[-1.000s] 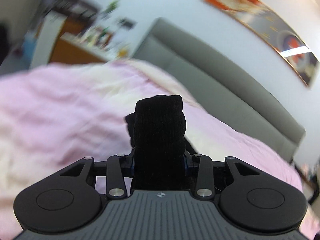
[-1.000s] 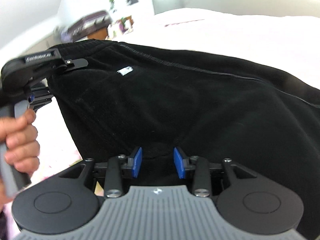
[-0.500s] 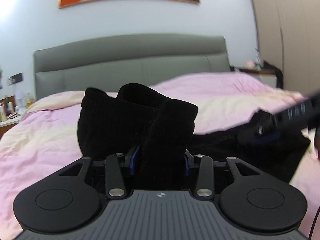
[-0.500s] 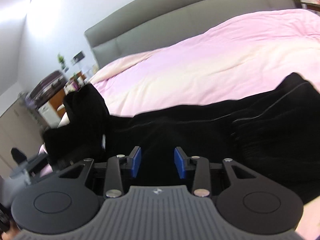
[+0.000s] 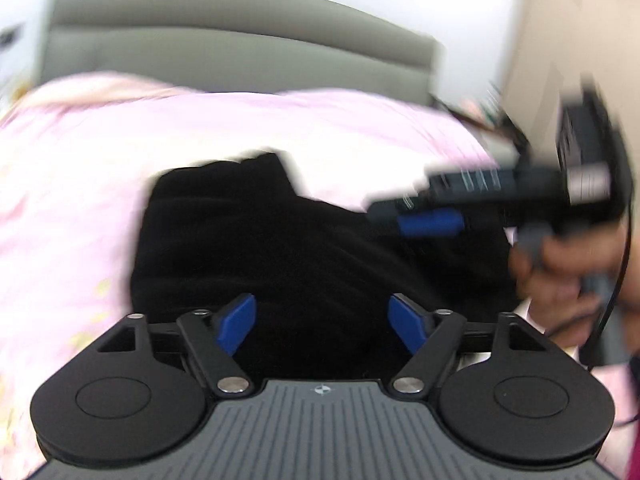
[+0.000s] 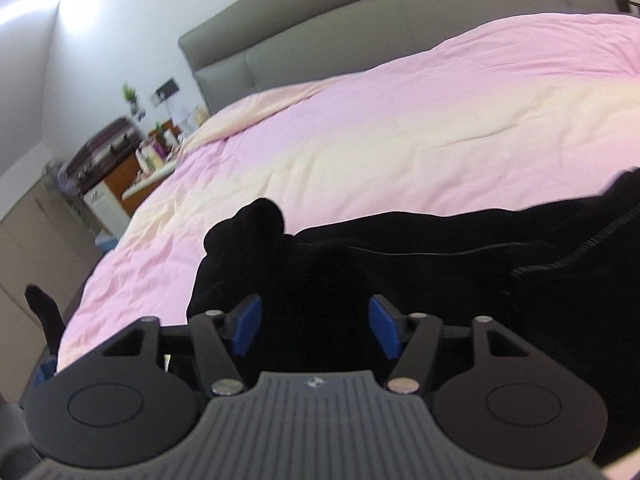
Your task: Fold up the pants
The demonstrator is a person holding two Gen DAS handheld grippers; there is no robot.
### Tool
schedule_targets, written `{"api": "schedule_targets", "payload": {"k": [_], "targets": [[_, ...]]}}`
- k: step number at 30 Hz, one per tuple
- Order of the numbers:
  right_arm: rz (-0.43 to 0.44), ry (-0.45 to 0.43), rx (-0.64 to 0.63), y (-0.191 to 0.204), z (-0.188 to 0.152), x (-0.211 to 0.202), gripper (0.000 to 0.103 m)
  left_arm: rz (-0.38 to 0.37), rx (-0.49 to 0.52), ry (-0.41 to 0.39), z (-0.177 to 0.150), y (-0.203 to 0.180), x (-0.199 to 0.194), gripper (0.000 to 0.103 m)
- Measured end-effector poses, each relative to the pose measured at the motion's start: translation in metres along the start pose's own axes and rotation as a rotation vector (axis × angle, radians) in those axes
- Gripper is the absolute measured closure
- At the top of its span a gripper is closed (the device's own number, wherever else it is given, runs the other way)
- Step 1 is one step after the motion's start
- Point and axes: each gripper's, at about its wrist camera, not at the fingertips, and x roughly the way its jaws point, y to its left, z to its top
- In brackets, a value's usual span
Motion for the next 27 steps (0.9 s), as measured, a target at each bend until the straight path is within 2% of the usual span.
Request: {"api": "schedule_targets", "payload": {"k": [2,6,8,10,11,12,14,15,17,19,21,24,27], "targets": [[0.013,0.045,-0.017,0.011,0.009,0.023,0.034,0.016,-0.149,-0.01,0.002,0.033,-0.003,0.011],[0.033,0.129,0.005,0.023,0.018,0.064,0.034,0.025,-0.465,0.067,-0.013,0.096,0.011,0.012],[0.033,0.154,0.009,0.027,0.019,0.08,0.034,-0.002,-0.585,0.083,-0.018,0.116,0.018,0.013],[0.023,0.173,0.007,0.033,0.017,0.093,0.034,-0.045,-0.651,0.106,-0.025,0.129,0.023,0.014],[0.019,0.181,0.01,0.033,0.015,0.098,0.038,-0.053,-0.66,0.121,-0.026,0.131,0.028,0.014],[0.03,0.188,0.015,0.033,0.014,0.102,0.056,-0.046,-0.653,0.13,-0.027,0.13,0.031,0.014],[0.029,0.162,0.03,0.032,0.014,0.102,0.064,-0.034,-0.625,0.144,-0.032,0.123,0.032,0.014],[0.057,0.15,0.048,0.031,0.015,0.098,0.073,-0.037,-0.623,0.141,-0.032,0.122,0.033,0.014],[0.169,0.111,0.132,0.019,0.021,0.084,0.084,-0.037,-0.617,0.134,-0.032,0.121,0.032,0.014],[0.27,0.07,0.212,0.005,0.029,0.071,0.087,-0.063,-0.604,0.108,-0.035,0.117,0.025,0.014],[0.291,0.042,0.238,-0.007,0.035,0.057,0.087,-0.092,-0.595,0.084,-0.032,0.112,0.019,0.017],[0.282,0.036,0.29,-0.032,0.036,0.05,0.086,-0.107,-0.548,0.093,-0.028,0.1,0.019,0.018],[0.189,0.07,0.315,-0.054,0.022,0.059,0.083,-0.058,-0.449,0.133,-0.03,0.083,0.03,0.018]]}}
